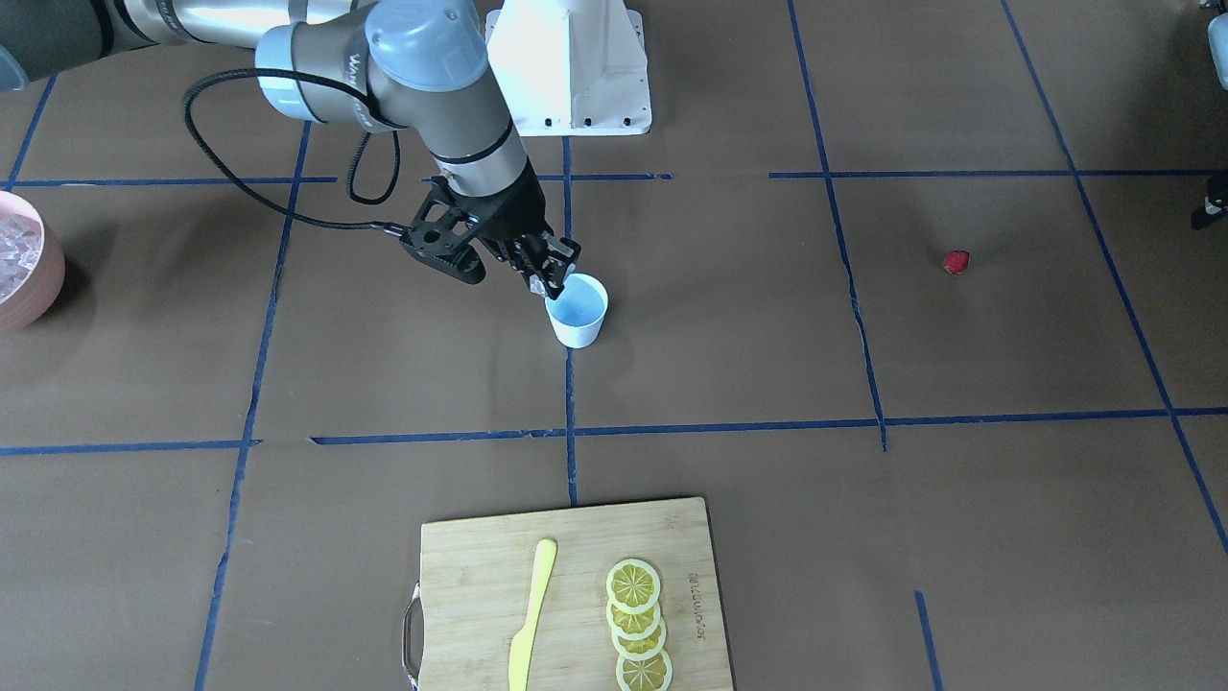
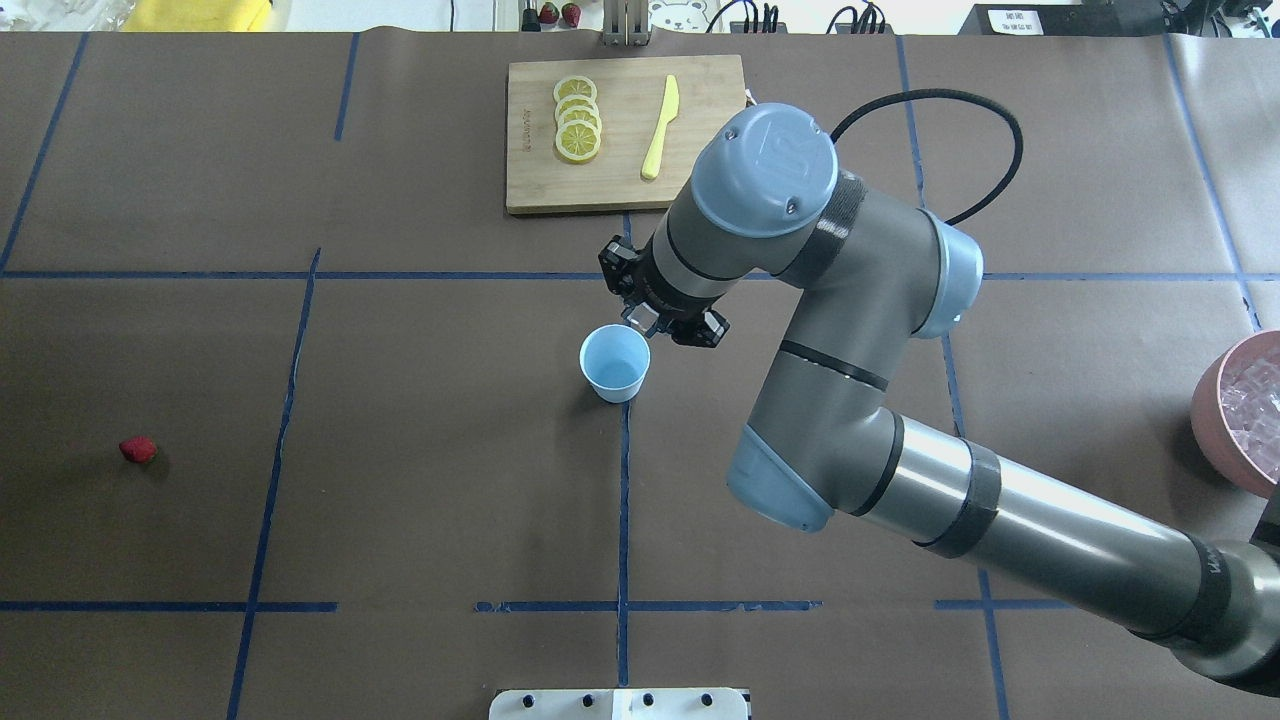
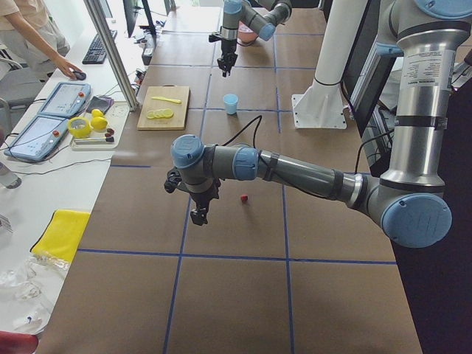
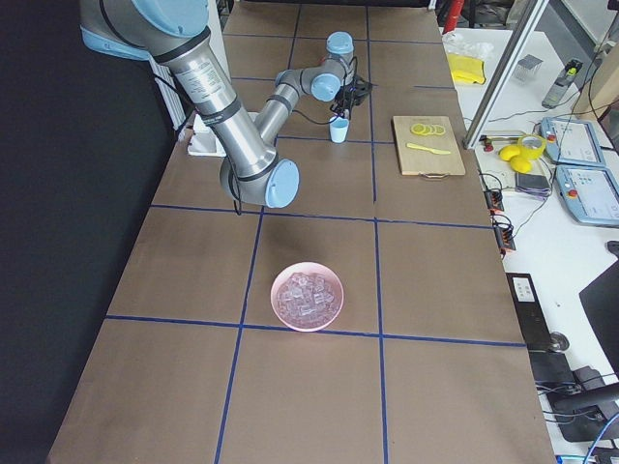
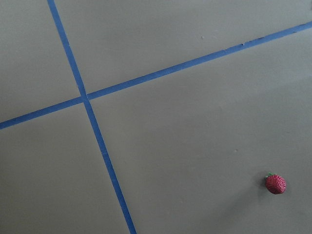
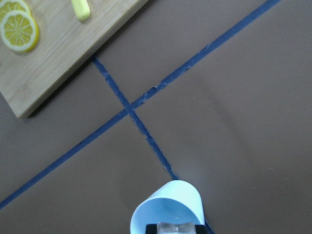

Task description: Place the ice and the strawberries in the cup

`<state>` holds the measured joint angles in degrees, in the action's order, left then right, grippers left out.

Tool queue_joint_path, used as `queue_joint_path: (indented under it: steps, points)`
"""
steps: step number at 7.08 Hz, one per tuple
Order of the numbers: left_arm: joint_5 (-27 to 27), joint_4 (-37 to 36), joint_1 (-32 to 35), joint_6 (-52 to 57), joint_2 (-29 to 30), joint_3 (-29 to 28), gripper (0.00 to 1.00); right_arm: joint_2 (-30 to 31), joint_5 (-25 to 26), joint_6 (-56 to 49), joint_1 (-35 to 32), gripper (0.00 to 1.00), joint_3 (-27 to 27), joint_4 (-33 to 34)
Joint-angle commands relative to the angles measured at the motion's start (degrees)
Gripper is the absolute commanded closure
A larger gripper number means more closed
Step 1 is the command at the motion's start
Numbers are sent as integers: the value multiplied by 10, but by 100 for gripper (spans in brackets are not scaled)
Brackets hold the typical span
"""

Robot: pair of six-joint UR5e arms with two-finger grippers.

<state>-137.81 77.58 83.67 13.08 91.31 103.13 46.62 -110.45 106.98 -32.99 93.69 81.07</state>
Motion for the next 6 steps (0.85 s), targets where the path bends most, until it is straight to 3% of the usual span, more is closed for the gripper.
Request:
queue_joint_path:
  steps: [1, 3, 6]
  points:
    - [0, 0, 0, -1, 0, 4, 0, -10, 6, 12, 13, 81, -31, -22]
    - [0, 0, 0, -1, 0, 6, 0, -9, 6, 12, 16, 25, -32, -21]
    - [0, 0, 0, -1, 0, 7, 0, -9, 0, 10, 7, 23, -27, -20]
